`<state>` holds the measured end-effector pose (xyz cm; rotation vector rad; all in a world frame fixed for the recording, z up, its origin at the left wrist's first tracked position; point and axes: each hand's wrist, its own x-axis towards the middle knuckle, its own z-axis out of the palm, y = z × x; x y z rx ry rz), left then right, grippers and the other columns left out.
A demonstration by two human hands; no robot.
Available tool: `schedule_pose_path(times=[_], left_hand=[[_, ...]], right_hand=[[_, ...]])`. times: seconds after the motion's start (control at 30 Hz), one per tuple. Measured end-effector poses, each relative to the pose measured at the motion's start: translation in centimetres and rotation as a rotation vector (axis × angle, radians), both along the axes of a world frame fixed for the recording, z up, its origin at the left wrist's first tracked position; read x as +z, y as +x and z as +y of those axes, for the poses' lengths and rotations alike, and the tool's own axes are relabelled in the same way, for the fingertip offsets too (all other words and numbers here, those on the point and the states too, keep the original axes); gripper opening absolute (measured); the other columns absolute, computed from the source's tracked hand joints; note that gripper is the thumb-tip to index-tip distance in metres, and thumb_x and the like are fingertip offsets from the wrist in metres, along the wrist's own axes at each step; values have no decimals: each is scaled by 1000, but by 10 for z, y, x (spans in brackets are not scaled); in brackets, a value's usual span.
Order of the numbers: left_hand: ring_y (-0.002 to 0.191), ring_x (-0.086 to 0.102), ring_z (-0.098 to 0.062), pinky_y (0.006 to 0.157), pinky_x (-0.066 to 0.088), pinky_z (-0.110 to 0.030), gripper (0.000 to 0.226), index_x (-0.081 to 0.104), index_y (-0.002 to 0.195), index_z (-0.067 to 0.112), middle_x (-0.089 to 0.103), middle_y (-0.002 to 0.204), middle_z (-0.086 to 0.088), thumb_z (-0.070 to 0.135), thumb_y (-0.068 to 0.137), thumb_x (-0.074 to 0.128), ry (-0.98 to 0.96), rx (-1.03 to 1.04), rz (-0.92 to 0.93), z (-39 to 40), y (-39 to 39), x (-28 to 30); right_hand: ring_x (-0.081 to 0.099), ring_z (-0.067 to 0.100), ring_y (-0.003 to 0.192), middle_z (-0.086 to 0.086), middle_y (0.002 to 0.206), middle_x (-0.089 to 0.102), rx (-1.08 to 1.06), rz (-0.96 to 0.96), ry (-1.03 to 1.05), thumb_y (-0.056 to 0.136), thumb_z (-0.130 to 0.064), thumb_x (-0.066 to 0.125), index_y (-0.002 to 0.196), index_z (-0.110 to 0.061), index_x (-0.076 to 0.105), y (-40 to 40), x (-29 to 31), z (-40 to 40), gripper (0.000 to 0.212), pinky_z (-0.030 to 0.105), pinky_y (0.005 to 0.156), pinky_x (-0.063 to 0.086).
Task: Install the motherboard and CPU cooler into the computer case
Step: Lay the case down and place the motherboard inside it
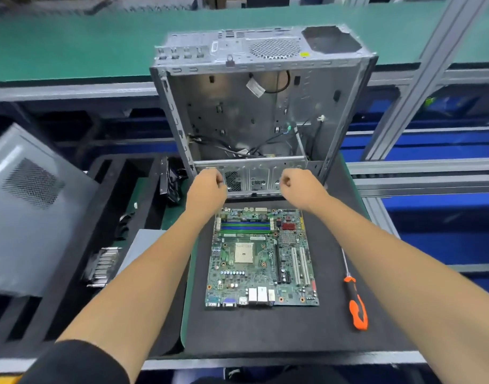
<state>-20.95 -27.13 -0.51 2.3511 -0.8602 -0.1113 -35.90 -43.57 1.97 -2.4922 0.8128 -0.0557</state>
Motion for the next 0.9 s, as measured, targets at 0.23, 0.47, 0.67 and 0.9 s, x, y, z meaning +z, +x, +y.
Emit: schedule_pose_path(times=[0.23, 0.47, 0.67, 0.9], left_hand=[[83, 50, -22, 70, 44, -35, 6, 57, 86, 10, 54, 82, -2, 8, 86, 51, -56, -216, -294, -22, -4, 22], [91, 49, -23, 78, 43, -36, 16, 58, 102, 12, 56, 98, -3, 17, 87, 54, 60, -248, -420, -44, -2, 39], [65, 51, -19, 52, 34, -29, 5, 53, 80, 16, 56, 70, 2, 16, 85, 51, -51, -289, -310, -55, -17, 47], [51, 46, -23, 52, 42, -28, 25, 49, 61, 5, 51, 55, -10, 18, 82, 52, 291, -206, 55, -24, -18, -6]], right_hand=[[63, 27, 77, 9, 85, 67, 53, 51, -7, 95, -10, 45, 90, -9, 61, 6, 5, 5, 17, 37, 70, 53], [64, 25, 78, 9, 88, 69, 36, 79, -32, 93, -11, 48, 88, -11, 62, 1, 16, -9, 14, 36, 69, 53], [43, 20, 53, 6, 59, 43, -136, 433, 175, 96, -19, 53, 63, -10, 43, -15, -30, 0, 36, 31, 48, 31], [56, 30, 98, 18, 109, 57, -302, 377, 397, 97, -21, 50, 102, -3, 55, -16, -43, 2, 19, 45, 92, 53]])
